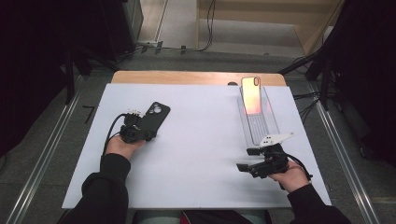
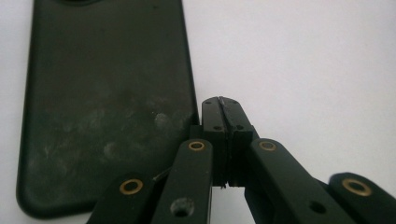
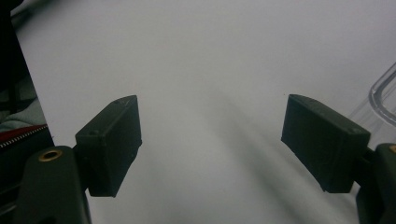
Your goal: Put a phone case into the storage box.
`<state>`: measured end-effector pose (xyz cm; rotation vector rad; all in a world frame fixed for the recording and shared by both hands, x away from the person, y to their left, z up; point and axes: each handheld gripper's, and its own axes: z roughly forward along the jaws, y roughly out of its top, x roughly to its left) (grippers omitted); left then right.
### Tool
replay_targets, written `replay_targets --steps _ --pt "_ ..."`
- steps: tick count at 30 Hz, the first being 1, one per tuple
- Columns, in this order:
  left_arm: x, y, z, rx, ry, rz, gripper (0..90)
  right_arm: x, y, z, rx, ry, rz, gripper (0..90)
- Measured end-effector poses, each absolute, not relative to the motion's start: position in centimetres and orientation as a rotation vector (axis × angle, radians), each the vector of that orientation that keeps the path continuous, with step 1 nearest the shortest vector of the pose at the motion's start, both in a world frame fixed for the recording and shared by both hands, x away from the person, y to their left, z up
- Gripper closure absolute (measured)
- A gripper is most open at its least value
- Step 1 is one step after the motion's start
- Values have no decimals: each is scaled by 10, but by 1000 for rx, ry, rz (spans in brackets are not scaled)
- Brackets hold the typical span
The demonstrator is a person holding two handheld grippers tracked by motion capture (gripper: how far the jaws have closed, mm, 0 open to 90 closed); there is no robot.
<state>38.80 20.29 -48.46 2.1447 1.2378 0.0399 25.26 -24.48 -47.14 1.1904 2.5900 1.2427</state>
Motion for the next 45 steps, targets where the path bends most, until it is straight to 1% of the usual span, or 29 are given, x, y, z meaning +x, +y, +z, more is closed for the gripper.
replay_targets --steps 5,10,13,15,16,17,19,20,24,30,33,45 --pt "389 215 -484 2127 1274 54 897 252 -245 -471 1194 2590 1244 182" --pt "386 219 -480 2099 1230 2 845 253 -245 -472 1191 2595 1243 182" --pt "382 217 -475 2082 1188 -26 748 253 -245 -472 1189 2596 1243 182" --pt "379 215 -472 2080 1154 -51 638 253 -246 -472 1197 2595 1243 182" --pt "378 214 -471 2078 1141 -75 564 253 -246 -472 1197 2597 1243 182" --pt "376 213 -470 2075 1128 -94 523 253 -246 -472 1199 2597 1244 182" --pt "372 211 -467 2077 1098 -89 476 253 -246 -472 1199 2598 1243 182" --pt "371 211 -465 2075 1083 -92 425 253 -247 -473 1202 2599 1243 182" --pt "362 208 -460 2076 1030 -160 346 253 -246 -473 1197 2609 1236 182" --pt "343 207 -455 2081 962 -154 343 252 -245 -474 1186 2625 1223 181" --pt "333 206 -453 2090 935 -138 321 252 -246 -474 1189 2624 1225 182" --pt "306 208 -452 2101 910 -126 319 251 -247 -473 1185 2609 1232 181"
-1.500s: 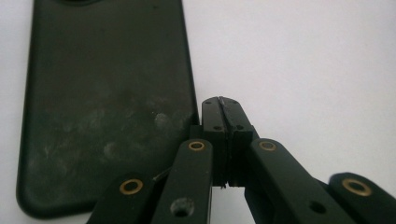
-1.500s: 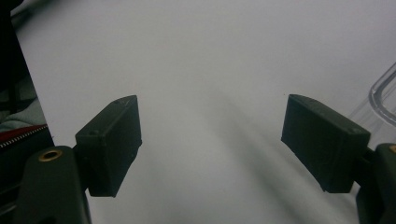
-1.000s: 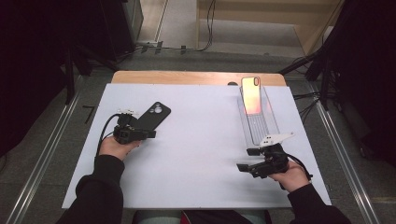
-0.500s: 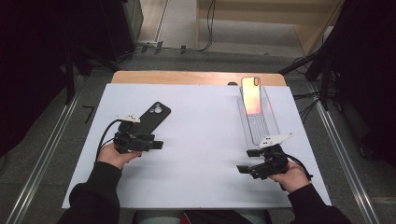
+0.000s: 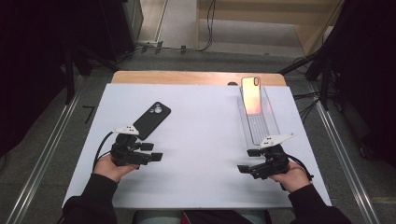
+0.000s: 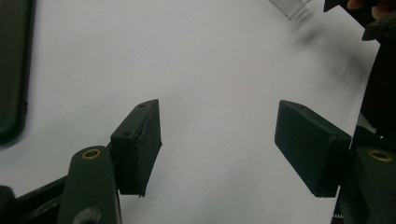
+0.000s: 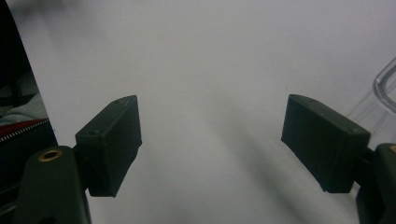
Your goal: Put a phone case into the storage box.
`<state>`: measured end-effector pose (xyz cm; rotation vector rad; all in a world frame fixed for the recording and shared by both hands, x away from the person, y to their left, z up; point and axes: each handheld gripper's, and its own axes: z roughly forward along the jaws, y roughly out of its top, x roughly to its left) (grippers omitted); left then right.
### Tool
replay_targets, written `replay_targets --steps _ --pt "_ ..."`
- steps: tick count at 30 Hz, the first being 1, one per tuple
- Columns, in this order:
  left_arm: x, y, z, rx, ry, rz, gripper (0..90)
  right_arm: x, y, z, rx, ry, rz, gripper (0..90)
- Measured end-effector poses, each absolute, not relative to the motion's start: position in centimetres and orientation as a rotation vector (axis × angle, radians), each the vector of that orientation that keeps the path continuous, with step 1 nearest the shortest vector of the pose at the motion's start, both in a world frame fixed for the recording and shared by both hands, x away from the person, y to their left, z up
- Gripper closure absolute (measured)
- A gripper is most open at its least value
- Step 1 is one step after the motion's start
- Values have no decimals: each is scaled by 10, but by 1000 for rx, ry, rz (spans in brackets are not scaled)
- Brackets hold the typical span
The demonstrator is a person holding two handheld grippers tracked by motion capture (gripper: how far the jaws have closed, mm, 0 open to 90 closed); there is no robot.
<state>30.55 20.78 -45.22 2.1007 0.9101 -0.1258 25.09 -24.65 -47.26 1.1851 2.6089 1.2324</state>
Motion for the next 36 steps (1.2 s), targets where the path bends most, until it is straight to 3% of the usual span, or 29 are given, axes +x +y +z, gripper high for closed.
replay_targets --steps 14,16,24,27,30,36 --pt "287 213 -454 2093 859 -125 289 244 -254 -473 1208 2601 1226 182" --pt "289 213 -452 2081 851 -101 245 245 -253 -474 1202 2604 1229 181" --pt "316 217 -447 2078 865 -102 178 245 -250 -475 1191 2623 1215 181" --pt "325 215 -446 2125 825 -106 121 246 -251 -476 1191 2621 1215 181" --pt "335 214 -445 2134 815 -117 7 246 -251 -476 1191 2623 1213 182" --pt "355 214 -440 2148 840 -101 6 246 -251 -476 1188 2624 1219 182"
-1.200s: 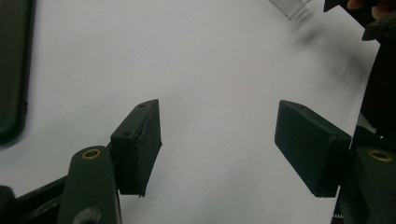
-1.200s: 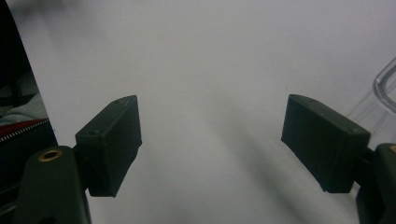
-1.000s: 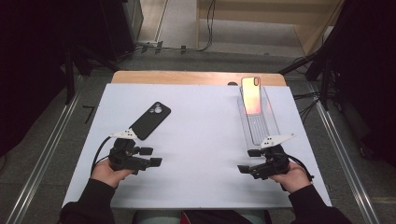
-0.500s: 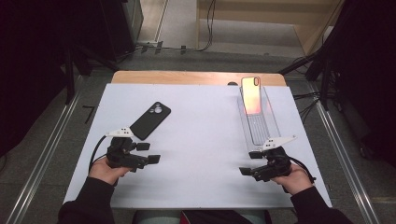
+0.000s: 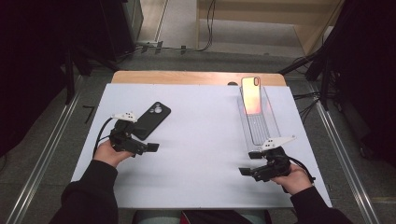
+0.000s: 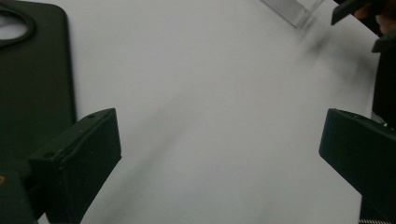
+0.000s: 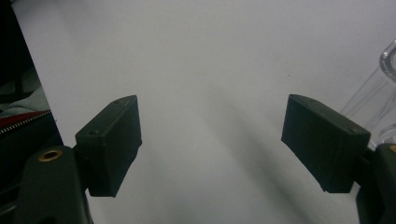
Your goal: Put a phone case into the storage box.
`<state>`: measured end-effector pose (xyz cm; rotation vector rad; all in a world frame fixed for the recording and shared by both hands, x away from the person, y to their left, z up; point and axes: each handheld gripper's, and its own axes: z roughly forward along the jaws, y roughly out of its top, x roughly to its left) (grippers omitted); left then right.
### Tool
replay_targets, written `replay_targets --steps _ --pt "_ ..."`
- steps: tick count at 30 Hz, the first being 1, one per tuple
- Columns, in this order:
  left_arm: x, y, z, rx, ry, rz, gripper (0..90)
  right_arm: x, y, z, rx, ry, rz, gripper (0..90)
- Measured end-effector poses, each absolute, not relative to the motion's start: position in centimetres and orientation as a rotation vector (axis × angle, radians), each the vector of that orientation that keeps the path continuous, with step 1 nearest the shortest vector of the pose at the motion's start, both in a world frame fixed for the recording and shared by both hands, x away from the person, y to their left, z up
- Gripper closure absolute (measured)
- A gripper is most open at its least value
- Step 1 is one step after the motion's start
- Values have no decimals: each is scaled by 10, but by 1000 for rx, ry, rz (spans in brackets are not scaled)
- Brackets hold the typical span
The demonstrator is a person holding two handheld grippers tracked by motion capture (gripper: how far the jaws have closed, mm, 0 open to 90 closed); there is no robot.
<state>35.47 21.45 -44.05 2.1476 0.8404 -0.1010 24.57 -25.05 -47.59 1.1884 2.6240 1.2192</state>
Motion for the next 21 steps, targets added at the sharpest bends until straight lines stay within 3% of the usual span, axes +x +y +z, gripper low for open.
replay_targets --steps 2,3,21 --pt "358 214 -439 2156 859 -55 124 246 -250 -476 1189 2625 1221 182" --pt "361 214 -439 2163 850 -51 140 246 -250 -476 1190 2625 1218 182" --pt "419 216 -444 2174 922 58 146 244 -249 -475 1186 2628 1228 181"
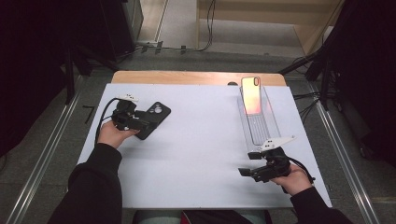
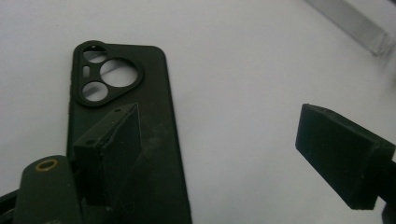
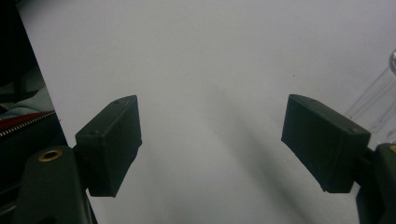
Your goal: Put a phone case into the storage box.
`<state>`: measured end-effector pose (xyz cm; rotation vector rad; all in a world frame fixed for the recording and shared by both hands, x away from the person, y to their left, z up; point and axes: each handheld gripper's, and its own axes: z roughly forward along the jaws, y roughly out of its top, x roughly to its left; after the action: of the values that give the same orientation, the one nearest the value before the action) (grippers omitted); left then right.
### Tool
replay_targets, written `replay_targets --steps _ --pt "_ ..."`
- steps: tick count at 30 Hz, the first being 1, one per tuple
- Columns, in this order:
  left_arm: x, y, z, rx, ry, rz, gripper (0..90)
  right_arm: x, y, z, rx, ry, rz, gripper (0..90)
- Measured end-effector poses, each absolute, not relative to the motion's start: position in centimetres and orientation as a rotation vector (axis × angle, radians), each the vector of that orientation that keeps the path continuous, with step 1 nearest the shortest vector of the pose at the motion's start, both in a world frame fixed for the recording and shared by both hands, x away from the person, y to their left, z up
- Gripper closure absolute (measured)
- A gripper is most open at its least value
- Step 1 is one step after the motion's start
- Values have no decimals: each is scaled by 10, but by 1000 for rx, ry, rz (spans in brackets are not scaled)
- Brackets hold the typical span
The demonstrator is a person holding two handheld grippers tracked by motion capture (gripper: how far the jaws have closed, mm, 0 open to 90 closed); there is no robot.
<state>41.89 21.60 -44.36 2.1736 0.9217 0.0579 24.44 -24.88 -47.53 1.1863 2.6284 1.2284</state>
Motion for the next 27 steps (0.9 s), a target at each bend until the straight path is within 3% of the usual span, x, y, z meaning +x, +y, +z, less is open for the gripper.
replay_targets --steps 15,27 --pt "455 211 -461 2182 961 90 147 238 -251 -475 1205 2615 1244 181" --pt "460 217 -476 2216 1045 146 147 237 -253 -476 1220 2608 1239 181"
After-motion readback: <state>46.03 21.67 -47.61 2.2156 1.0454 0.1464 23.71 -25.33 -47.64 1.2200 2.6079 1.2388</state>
